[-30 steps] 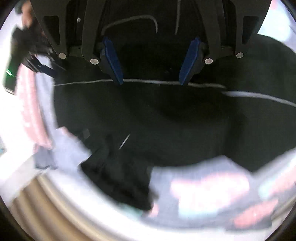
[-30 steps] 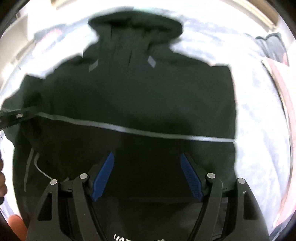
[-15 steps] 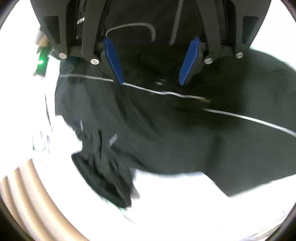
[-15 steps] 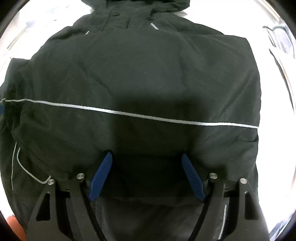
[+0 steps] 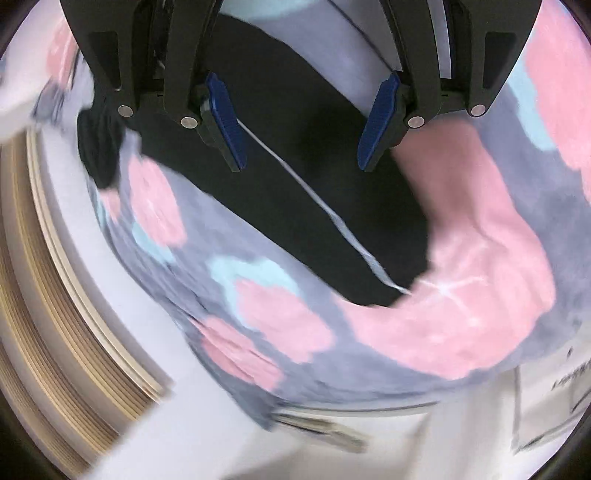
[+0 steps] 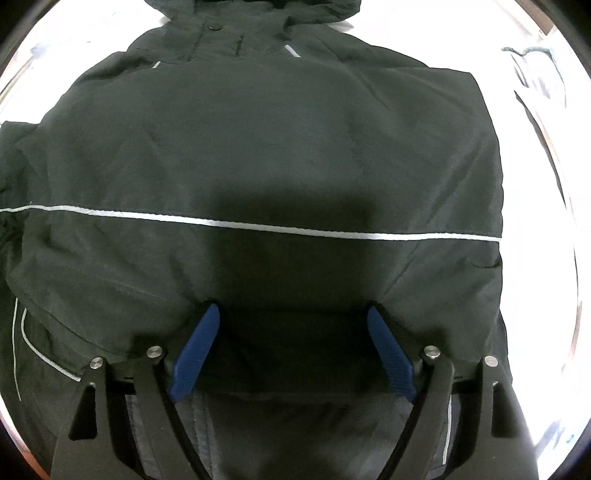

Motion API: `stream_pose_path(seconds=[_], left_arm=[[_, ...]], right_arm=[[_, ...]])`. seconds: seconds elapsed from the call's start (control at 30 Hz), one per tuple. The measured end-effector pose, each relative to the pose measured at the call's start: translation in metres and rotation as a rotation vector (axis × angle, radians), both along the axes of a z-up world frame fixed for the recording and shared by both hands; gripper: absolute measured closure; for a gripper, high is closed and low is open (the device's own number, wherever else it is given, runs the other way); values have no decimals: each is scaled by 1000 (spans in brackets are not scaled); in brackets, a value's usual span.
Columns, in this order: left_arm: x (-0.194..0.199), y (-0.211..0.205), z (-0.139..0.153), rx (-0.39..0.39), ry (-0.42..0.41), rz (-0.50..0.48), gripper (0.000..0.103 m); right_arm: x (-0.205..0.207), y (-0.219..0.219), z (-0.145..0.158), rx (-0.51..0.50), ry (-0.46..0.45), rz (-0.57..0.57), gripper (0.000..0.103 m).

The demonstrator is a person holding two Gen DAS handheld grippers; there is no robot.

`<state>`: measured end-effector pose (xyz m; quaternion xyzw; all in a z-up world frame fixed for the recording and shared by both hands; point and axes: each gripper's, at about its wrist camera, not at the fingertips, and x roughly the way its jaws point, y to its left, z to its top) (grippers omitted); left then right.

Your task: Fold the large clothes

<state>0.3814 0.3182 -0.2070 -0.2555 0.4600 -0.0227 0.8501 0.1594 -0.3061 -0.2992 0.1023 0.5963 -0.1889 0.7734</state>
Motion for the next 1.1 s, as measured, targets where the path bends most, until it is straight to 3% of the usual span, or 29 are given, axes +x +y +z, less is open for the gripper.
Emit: stream_pose_path(seconds=[0.27, 0.37, 0.57, 0.6, 0.63, 0.73, 0.9, 1.1], left_arm=[[34, 61, -46, -3, 47, 173, 39], [44, 68, -63, -41, 64, 170, 39], [62, 64, -75, -30, 49, 139, 39], [63, 63, -74, -33, 35, 131, 44], [62, 60, -72, -38, 9, 112, 69], [53, 46, -52, 21, -51, 72, 85], [28, 17, -5, 47, -145, -7, 90], [-13, -67, 69, 76, -270, -196, 90]], right_arm=[[12, 8, 1, -20, 26, 0, 14], [19, 13, 1, -29, 30, 0, 14], [24, 11, -3, -28, 28, 2, 14], [25, 14, -2, -28, 29, 1, 14], [26, 17, -1, -28, 29, 2, 14], [27, 11, -5, -29, 31, 6, 13], [14, 2, -6, -29, 11, 12, 13], [10, 6, -7, -20, 1, 17, 13]])
